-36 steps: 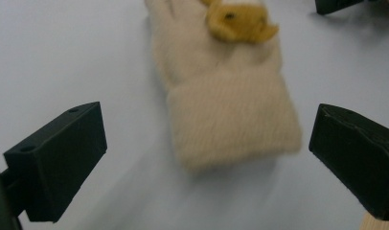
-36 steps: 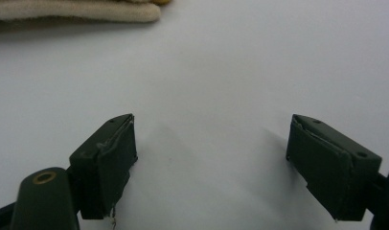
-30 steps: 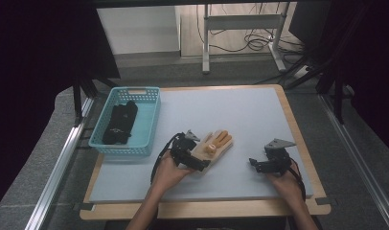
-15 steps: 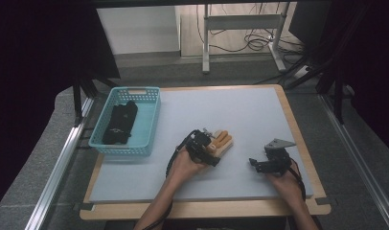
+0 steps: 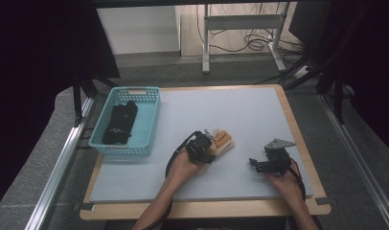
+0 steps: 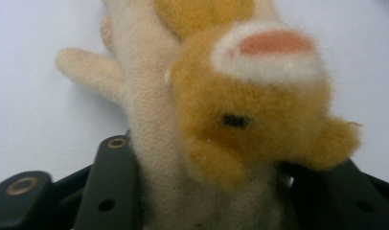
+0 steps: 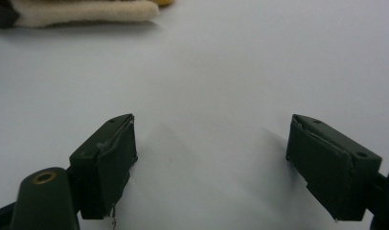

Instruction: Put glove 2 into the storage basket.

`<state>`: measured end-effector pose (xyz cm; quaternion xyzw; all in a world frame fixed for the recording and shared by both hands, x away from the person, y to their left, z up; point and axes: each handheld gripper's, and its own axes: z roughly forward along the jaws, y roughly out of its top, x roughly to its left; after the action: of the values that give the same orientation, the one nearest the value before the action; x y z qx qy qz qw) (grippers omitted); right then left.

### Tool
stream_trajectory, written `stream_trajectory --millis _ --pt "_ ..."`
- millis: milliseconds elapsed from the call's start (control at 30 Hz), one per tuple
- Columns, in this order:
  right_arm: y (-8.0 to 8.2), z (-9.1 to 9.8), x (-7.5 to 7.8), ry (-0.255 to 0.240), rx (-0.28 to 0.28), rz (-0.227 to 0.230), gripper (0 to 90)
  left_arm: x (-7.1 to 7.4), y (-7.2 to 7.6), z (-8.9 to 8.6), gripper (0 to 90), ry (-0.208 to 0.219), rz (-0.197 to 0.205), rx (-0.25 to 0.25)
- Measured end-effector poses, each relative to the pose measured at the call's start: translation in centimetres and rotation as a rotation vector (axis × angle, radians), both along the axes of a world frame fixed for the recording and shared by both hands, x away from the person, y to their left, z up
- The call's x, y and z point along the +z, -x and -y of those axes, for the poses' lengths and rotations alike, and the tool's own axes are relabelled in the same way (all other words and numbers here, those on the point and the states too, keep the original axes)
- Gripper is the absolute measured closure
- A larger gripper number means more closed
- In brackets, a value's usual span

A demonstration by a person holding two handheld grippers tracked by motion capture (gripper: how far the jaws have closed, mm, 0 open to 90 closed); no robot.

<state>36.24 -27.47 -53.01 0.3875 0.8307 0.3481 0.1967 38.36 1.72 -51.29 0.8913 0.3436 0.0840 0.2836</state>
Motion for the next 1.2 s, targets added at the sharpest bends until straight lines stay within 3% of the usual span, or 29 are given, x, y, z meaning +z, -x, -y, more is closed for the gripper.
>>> stream_trajectory --millis 133,333,667,967,1200 --pt "0.0 0.0 0.0 0.000 -0.001 -0.001 17.1 0.8 -0.3 -0.7 57.8 -0.011 0.027 0.020" --pt "0.0 0.0 0.0 -0.001 -0.001 -0.002 17.2 2.5 -1.0 -2.7 58.5 0.018 0.040 0.067" --pt "0.0 0.0 0.0 0.003 0.000 0.000 17.2 6.4 -2.0 -7.5 58.9 0.020 0.086 0.161" --pt "0.0 0.0 0.0 0.001 0.001 0.000 17.2 9.3 -3.3 -13.7 58.7 -0.005 0.111 0.319" --pt "0.0 0.0 0.0 0.001 0.001 0.001 17.2 10.1 -4.0 -18.0 58.7 -0.021 0.112 0.435"
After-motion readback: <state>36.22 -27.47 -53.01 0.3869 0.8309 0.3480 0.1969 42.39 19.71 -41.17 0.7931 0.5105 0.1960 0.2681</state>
